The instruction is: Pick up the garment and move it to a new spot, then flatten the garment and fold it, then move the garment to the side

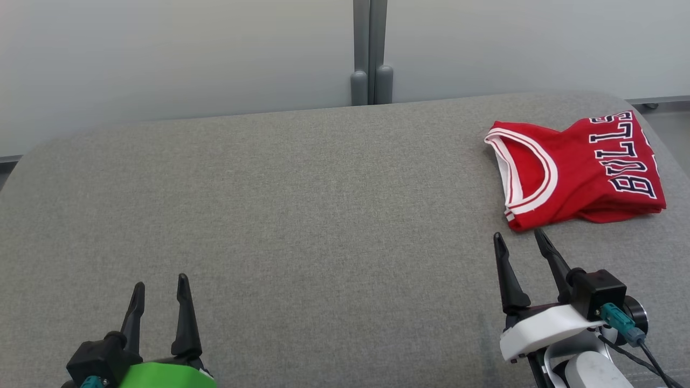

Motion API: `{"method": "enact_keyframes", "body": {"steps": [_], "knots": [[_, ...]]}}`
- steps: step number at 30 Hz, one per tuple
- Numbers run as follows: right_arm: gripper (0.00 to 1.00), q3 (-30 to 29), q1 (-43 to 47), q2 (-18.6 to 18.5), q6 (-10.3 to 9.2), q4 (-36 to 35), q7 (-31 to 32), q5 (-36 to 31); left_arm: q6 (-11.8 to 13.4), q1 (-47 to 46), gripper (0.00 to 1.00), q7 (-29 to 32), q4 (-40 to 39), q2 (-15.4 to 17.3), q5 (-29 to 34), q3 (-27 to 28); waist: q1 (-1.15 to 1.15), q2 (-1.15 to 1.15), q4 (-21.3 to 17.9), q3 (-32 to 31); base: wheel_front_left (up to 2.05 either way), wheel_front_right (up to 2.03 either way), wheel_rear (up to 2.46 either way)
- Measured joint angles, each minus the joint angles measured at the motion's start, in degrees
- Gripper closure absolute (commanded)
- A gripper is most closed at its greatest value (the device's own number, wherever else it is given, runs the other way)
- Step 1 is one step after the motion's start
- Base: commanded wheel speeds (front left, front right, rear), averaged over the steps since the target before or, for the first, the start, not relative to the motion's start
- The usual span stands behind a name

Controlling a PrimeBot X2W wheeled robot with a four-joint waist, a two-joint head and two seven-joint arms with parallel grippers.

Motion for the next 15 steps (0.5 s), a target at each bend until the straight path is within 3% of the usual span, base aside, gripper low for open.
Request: {"method": "enact_keyframes", "body": {"steps": [10, 11, 15], "knots": [[0.0, -0.09, 0.24, 0.34, 0.0, -0.33, 0.0, -0.1, 0.0, 0.05, 0.0, 0.0, 0.43, -0.03, 0.07, 0.01, 0.0, 0.0, 0.19, -0.26, 0.0, 0.0, 0.0], [1.0, -0.14, 0.33, 0.38, 0.0, -0.37, 0.0, -0.1, 0.0, 0.05, 1.0, 0.0, 0.47, -0.03, 0.07, 0.01, 0.0, 0.0, 0.2, -0.3, 0.0, 0.0, 0.0], [1.0, 0.4, 1.89, 0.56, 0.04, 2.08, 0.15, -0.05, -0.01, 0.18, 1.0, 0.1, 3.37, -0.55, -0.01, -0.4, 0.0, 0.0, 0.21, -0.31, 0.0, 0.0, 0.0]]}}
